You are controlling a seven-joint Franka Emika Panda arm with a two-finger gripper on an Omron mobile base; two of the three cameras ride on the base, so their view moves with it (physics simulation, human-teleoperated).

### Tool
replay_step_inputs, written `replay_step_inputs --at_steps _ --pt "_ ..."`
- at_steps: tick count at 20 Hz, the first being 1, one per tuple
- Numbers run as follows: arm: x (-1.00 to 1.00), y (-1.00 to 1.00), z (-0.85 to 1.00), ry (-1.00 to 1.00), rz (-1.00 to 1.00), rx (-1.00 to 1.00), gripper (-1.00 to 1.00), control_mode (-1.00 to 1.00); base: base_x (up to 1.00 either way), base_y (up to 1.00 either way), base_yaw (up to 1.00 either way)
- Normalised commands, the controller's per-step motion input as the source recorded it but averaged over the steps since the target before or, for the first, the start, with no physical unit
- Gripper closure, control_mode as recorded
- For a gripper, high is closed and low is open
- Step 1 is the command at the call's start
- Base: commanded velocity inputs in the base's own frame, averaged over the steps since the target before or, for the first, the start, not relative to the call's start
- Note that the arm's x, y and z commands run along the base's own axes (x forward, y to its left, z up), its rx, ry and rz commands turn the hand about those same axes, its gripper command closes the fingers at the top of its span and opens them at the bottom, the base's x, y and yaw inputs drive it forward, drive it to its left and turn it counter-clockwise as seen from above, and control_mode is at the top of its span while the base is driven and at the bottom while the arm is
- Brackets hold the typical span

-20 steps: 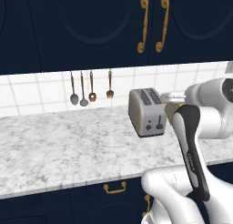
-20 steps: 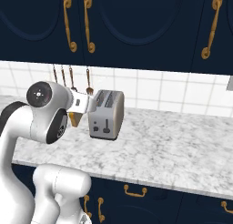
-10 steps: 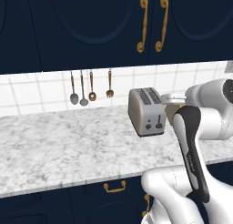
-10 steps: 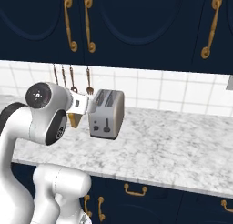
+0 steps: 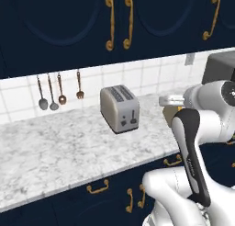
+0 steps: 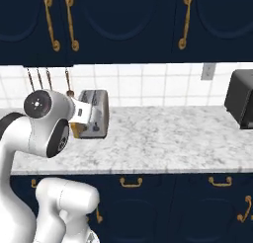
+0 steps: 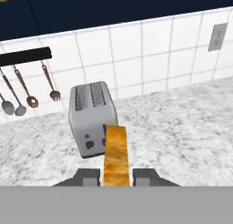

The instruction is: Start the toaster. Once the lever pops up, take the bread to the plate on the dining counter.

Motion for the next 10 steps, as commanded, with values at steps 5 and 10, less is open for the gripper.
replay_step_inputs --at_steps 5,10 --pt "0.0 0.0 0.0 0.0 0.0 0.0 1.0 1.0 0.0 0.13 -0.97" --pt "0.0 0.0 0.0 0.0 0.0 0.0 1.0 1.0 0.0 0.19 -0.99"
